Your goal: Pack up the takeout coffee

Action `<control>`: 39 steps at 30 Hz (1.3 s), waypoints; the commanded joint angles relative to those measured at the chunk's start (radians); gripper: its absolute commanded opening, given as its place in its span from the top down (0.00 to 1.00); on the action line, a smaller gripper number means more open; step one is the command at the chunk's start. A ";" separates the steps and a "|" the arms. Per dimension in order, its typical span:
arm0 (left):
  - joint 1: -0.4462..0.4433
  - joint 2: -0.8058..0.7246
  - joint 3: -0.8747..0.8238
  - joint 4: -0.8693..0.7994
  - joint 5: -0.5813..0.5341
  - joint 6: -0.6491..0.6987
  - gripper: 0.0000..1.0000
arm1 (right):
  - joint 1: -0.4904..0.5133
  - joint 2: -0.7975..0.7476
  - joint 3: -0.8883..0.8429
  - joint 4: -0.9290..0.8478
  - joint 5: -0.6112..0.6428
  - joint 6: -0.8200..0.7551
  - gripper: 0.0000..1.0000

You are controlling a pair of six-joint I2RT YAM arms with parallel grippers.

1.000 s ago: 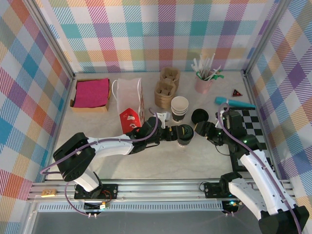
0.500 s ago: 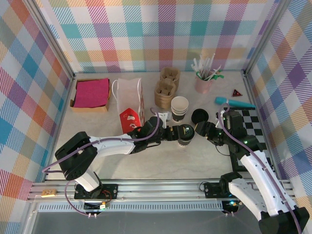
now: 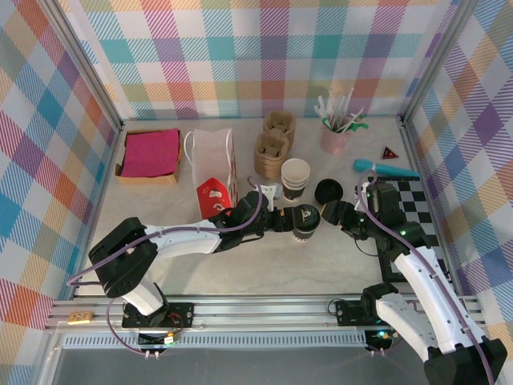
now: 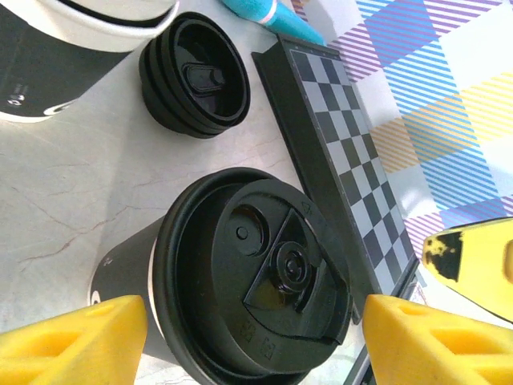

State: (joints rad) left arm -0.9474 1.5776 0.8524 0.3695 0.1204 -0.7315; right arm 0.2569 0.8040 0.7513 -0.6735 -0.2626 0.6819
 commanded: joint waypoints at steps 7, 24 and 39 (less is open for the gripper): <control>0.028 -0.079 -0.015 -0.036 -0.024 0.029 0.33 | -0.037 0.061 -0.042 0.035 -0.014 -0.059 0.45; 0.055 0.005 -0.036 -0.032 -0.028 -0.011 0.55 | -0.047 0.203 -0.072 0.156 -0.109 -0.082 0.57; 0.055 0.051 -0.006 -0.016 -0.009 -0.016 0.63 | -0.048 0.249 -0.097 0.218 -0.140 -0.070 0.67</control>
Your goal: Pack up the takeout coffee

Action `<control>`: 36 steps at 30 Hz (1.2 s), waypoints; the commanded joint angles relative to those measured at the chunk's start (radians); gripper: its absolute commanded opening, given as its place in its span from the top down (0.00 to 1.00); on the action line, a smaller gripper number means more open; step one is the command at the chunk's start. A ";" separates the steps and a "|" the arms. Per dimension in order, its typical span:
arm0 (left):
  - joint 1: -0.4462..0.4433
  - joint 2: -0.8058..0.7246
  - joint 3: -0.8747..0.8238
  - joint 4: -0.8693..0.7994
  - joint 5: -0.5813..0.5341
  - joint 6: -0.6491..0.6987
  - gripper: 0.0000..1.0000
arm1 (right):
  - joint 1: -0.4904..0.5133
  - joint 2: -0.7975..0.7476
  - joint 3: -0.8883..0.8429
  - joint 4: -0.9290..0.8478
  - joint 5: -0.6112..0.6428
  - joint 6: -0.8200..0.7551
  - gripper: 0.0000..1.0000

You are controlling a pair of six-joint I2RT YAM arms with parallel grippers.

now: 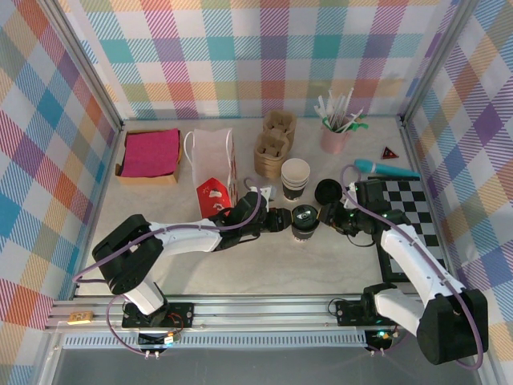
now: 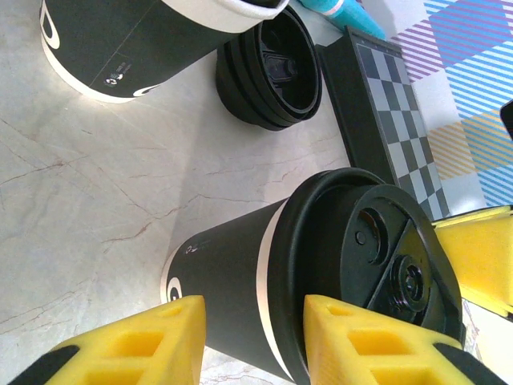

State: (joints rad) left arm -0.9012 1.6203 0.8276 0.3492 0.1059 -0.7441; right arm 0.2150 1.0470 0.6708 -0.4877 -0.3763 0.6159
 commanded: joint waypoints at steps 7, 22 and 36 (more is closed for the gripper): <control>0.008 0.011 0.035 -0.006 0.014 0.000 0.63 | -0.006 0.008 -0.032 0.037 -0.021 0.001 0.71; 0.008 0.021 0.021 -0.006 -0.008 0.001 0.63 | -0.004 -0.053 -0.159 0.114 -0.047 0.052 0.75; -0.002 0.013 0.002 -0.038 -0.031 0.020 0.63 | 0.001 -0.058 -0.186 0.121 -0.031 0.047 0.64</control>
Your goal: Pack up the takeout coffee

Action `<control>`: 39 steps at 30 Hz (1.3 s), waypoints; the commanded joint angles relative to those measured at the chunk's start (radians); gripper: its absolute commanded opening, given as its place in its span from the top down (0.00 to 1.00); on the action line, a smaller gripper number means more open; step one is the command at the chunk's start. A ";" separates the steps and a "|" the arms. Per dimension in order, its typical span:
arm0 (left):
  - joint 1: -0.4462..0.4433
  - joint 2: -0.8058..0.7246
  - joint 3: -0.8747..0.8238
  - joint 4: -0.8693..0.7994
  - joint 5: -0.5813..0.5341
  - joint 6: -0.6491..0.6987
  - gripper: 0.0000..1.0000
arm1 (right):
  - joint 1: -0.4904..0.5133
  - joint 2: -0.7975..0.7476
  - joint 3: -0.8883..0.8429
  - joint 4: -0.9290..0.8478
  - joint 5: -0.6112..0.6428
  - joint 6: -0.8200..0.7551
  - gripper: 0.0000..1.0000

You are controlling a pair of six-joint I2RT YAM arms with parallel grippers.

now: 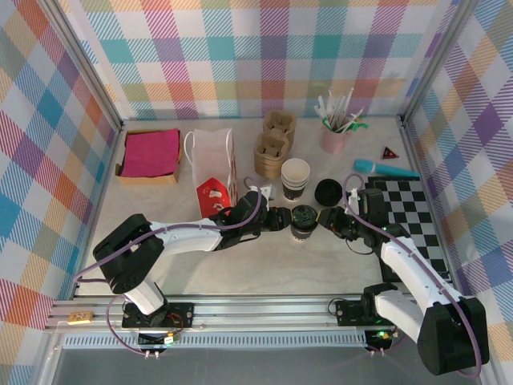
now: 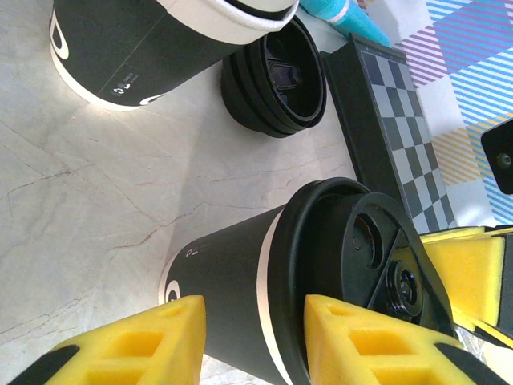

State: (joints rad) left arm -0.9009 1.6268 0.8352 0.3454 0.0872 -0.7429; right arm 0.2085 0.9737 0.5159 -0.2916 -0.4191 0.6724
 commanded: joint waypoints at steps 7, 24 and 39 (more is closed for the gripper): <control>-0.015 0.007 -0.015 -0.045 -0.032 0.034 0.63 | 0.030 0.002 -0.029 -0.098 0.041 -0.012 0.63; -0.020 -0.023 -0.054 -0.045 -0.042 0.037 0.64 | 0.055 -0.022 -0.012 -0.128 0.072 -0.010 0.62; -0.018 -0.083 -0.027 -0.077 -0.040 0.043 0.54 | 0.055 -0.110 0.038 -0.175 0.035 -0.003 0.58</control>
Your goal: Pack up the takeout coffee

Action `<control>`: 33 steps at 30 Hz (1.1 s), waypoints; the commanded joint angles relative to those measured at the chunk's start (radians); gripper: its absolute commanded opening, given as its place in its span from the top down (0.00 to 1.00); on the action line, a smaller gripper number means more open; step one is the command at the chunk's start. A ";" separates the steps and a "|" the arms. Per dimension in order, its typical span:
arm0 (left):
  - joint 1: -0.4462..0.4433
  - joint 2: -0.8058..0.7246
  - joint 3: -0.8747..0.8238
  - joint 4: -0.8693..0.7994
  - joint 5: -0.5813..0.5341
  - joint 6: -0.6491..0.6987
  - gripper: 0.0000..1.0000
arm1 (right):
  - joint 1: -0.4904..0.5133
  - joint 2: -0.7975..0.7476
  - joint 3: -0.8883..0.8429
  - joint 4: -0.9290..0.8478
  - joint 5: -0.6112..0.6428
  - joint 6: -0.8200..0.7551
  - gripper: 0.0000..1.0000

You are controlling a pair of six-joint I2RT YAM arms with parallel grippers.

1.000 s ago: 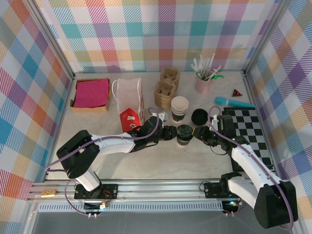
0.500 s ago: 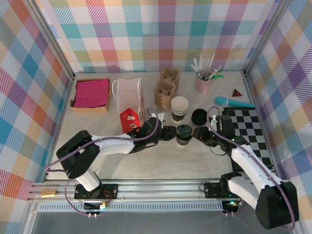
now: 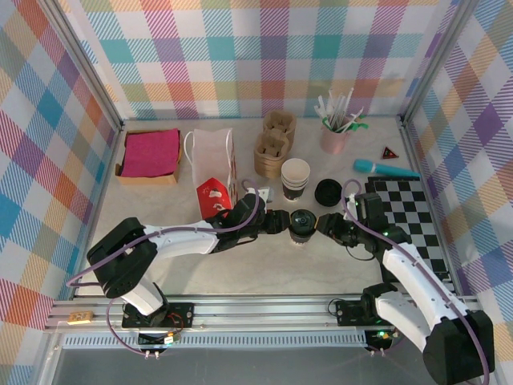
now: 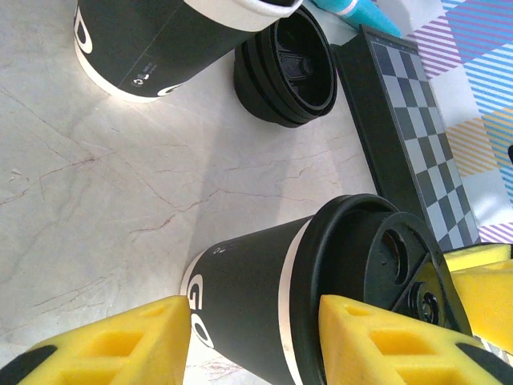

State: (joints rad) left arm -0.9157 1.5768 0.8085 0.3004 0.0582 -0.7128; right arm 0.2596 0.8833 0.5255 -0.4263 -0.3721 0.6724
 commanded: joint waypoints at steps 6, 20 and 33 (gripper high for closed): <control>-0.004 -0.024 0.007 -0.030 -0.004 0.012 0.54 | 0.004 -0.011 0.034 -0.040 -0.013 -0.004 0.58; 0.001 -0.046 0.008 -0.017 0.001 -0.002 0.52 | 0.006 -0.031 0.027 -0.030 -0.015 0.004 0.56; 0.000 -0.123 -0.027 -0.032 0.039 -0.009 0.49 | 0.010 -0.086 0.014 -0.035 -0.081 -0.026 0.47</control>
State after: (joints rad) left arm -0.9157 1.4803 0.8028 0.2890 0.0696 -0.7174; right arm 0.2626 0.8070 0.5278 -0.4477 -0.4107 0.6689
